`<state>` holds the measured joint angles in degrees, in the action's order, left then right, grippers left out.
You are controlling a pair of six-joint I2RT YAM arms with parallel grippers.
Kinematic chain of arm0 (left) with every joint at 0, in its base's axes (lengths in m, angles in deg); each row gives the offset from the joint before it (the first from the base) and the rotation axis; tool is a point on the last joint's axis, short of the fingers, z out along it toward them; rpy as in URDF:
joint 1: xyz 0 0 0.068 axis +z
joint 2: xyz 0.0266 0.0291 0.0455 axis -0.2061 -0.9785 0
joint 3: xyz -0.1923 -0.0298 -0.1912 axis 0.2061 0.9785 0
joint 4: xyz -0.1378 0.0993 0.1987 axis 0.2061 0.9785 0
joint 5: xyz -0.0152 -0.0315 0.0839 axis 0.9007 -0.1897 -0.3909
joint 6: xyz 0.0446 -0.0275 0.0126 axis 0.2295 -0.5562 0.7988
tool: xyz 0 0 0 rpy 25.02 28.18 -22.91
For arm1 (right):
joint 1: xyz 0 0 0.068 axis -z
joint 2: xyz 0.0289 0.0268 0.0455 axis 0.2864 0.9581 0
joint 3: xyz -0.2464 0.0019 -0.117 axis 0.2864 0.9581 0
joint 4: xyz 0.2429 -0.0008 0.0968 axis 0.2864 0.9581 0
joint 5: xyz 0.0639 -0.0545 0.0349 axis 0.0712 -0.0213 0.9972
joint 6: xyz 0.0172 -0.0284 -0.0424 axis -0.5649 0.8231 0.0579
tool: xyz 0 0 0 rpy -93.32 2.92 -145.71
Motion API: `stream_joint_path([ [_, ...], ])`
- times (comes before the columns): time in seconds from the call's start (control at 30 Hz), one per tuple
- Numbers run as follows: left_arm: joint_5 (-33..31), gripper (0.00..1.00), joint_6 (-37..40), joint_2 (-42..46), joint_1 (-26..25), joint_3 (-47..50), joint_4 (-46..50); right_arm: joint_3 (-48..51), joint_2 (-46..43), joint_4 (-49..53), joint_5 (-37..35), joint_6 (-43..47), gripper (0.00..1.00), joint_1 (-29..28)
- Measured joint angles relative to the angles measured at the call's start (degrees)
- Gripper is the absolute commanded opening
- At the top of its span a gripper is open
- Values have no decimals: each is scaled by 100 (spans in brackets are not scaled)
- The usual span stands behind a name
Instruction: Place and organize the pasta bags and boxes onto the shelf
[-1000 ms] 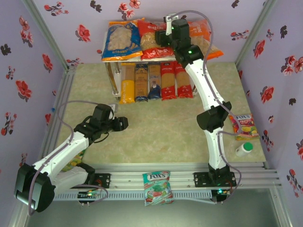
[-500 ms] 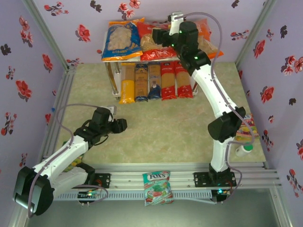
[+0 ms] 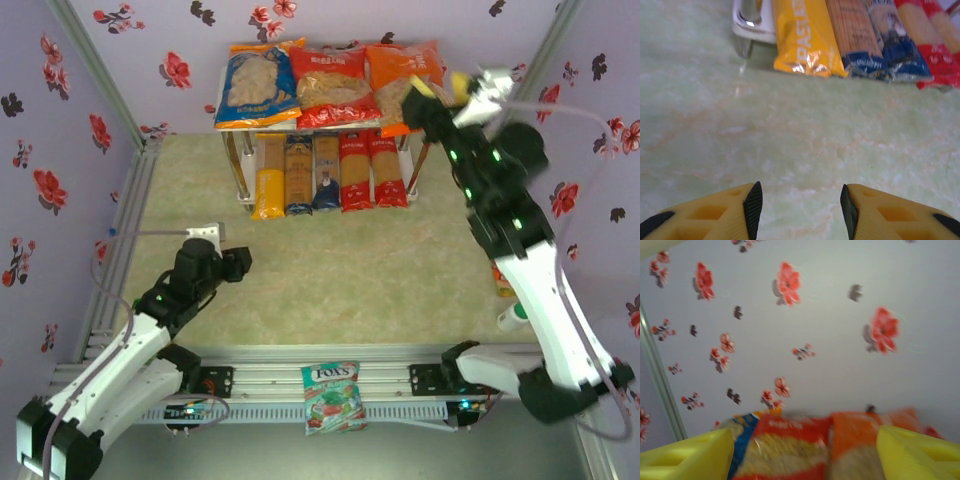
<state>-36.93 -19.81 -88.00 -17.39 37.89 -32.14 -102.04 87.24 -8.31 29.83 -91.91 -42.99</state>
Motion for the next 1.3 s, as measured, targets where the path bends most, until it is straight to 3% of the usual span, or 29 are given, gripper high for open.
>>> stream_joint_path([
  [0.17,-417,61,105,223,4,0,42,1915,-1853,905,-1045,-382,80,0],
  [0.2,-509,83,140,245,4,0,39,2249,-2122,1158,-1281,-501,81,0],
  [0.23,-592,99,199,271,4,0,39,2590,-2358,1434,-1523,-614,82,0],
  [0.5,-1296,100,525,774,11,-2,-98,4214,-2872,2874,-2509,-1307,91,22],
  [0.77,-2225,100,909,809,81,-39,-227,4815,-2483,2765,-2546,-1556,94,507],
  [1.0,-2850,100,1810,157,354,1051,-1775,5012,-1908,2297,-2087,-1665,99,1034],
  [1.3,-2863,100,2402,-1484,1648,1735,-4481,5112,-1539,1803,-1746,-1670,99,1471],
])
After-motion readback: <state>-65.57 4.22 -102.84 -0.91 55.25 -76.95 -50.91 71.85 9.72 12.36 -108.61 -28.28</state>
